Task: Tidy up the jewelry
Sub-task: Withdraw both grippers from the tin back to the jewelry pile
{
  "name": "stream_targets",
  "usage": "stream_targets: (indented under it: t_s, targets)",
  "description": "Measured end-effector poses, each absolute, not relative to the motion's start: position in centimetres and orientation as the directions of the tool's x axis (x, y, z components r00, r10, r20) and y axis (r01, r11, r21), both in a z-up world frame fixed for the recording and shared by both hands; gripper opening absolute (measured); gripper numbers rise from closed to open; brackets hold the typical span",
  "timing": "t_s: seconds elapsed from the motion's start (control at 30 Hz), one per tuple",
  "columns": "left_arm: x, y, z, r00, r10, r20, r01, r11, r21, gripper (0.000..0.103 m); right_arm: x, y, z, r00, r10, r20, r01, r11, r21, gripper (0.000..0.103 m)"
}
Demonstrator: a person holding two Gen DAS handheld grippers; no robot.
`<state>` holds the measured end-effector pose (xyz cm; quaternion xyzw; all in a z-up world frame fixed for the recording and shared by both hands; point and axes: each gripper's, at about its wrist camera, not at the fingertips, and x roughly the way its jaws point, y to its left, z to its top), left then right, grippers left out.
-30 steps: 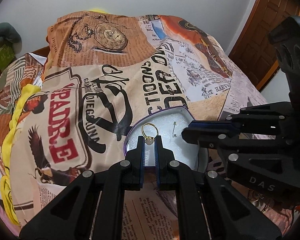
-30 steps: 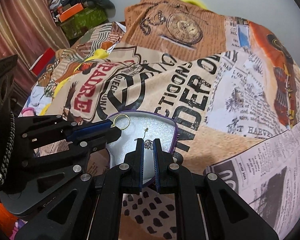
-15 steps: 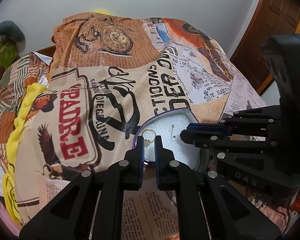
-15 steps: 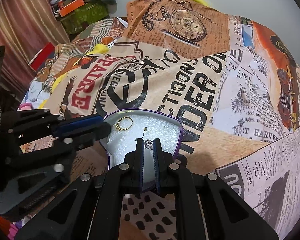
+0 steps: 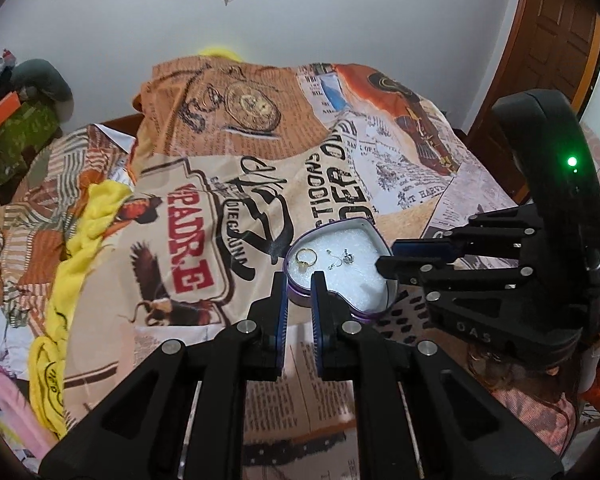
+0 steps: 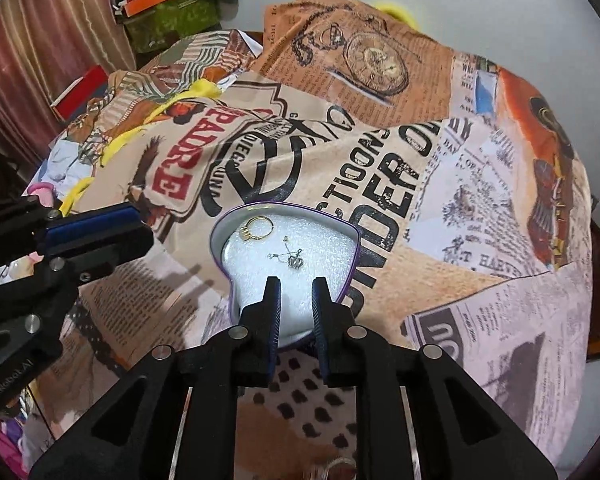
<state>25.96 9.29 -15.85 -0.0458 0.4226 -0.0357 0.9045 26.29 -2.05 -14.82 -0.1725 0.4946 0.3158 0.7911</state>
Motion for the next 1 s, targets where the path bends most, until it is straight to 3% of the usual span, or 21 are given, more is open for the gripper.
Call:
stream_targets:
  t_s: [0.1,0.33,0.43,0.57,0.6,1.0]
  targets:
    - [24.8,9.0,-14.6,0.659,-0.093,-0.746,0.025,0.995,-0.101,0.018,25.4,-2.6,-13.6,0.339,0.334,-0.88,-0.665,0.746,0.027,0.014]
    - [22.4,7.5,-12.4,0.687,-0.093,-0.72,0.047,0.995,-0.083,0.02,23.2,-5.1,-10.3,0.407,0.364,-0.838,-0.64,0.768,0.023,0.015]
    - [21.4,6.4,-11.7,0.697,-0.096,-0.71,0.061,0.995,-0.074,0.028,22.2,-6.4,-9.0,0.438,0.376,-0.816,-0.626,0.779,0.023,0.017]
    - [20.2,4.7,-11.2,0.701,-0.111,-0.705,0.088,0.994,-0.069,0.031,20.6,-8.8,-7.7,0.497,0.388,-0.776,-0.595,0.803,0.021,0.042]
    - [20.0,4.3,-11.3,0.699,-0.12,-0.705,0.092,0.993,-0.077,0.033,20.3,-9.4,-7.5,0.512,0.388,-0.766,-0.587,0.809,0.018,0.043]
    - [19.6,-0.5,-15.6,0.609,-0.199,-0.768,0.143,0.98,-0.14,0.034,18.7,-15.4,-8.8,0.514,0.375,-0.771,-0.514,0.855,0.074,0.043]
